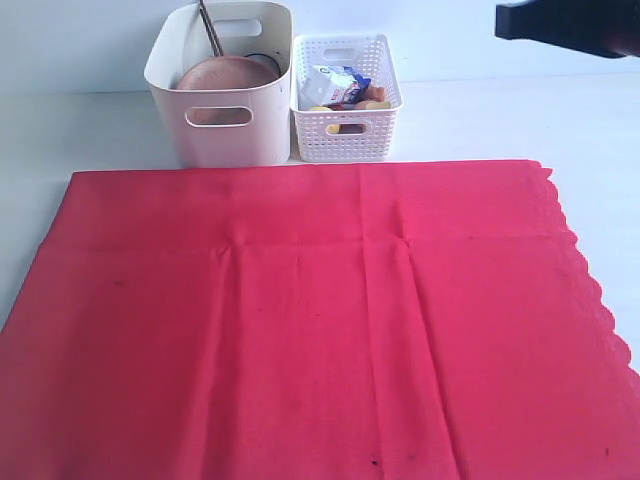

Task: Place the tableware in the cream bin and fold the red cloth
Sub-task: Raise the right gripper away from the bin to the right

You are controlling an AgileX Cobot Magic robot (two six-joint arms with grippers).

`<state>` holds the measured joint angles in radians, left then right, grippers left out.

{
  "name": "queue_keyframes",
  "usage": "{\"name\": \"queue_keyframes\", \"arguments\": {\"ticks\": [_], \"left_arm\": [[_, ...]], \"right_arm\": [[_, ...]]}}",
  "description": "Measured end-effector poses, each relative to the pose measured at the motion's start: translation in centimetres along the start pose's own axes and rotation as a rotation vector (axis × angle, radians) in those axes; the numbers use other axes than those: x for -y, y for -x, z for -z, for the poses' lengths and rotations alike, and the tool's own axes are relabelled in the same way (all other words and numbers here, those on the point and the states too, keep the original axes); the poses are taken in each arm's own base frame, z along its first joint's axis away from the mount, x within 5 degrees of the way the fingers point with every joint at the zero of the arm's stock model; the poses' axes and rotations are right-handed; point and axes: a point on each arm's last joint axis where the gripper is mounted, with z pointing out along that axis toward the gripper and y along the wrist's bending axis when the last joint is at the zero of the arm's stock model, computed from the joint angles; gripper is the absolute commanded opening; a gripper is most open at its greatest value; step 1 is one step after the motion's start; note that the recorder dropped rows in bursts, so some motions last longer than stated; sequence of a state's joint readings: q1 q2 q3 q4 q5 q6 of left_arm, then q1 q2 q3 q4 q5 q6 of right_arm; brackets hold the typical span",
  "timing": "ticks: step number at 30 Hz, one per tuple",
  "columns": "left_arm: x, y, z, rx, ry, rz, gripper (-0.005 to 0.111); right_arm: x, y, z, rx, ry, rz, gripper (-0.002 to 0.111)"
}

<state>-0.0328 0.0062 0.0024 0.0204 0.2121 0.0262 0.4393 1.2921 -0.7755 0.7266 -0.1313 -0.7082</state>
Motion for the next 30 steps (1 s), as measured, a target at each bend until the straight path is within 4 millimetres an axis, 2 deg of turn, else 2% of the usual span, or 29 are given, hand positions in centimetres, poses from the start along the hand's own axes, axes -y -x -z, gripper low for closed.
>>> {"name": "queue_keyframes", "arguments": {"ticks": [5,10,15,18,19,22,27,30], "left_arm": [[0.0,0.0,0.0,0.000,0.000,0.000,0.000],[0.0,0.0,0.0,0.000,0.000,0.000,0.000],[0.0,0.2,0.0,0.023,0.001,-0.012,0.000],[0.0,1.6,0.1,0.175,-0.003,0.079,0.000],[-0.1,2.4,0.3,0.270,-0.019,0.202,0.000],[-0.2,4.3,1.1,0.491,-0.088,0.428,0.000],[-0.3,6.7,3.0,0.828,-0.168,0.465,0.000],[-0.2,7.0,3.3,0.864,-0.180,0.448,0.000]], "right_arm": [[0.6,-1.6,1.9,0.027,-0.049,-0.008,0.000],[0.8,-2.3,3.7,0.045,-0.051,-0.025,0.000],[0.1,-3.2,4.4,-0.039,0.033,-0.014,0.000],[-0.1,-3.5,4.5,-0.067,0.056,-0.002,0.000],[-0.1,-3.6,4.5,-0.070,0.058,-0.002,0.000],[-0.3,-3.8,4.5,-0.095,0.078,0.002,0.000],[-0.6,-4.2,4.5,-0.140,0.110,0.004,0.000],[-0.9,-4.6,3.8,-0.192,0.136,0.004,0.000]]}}
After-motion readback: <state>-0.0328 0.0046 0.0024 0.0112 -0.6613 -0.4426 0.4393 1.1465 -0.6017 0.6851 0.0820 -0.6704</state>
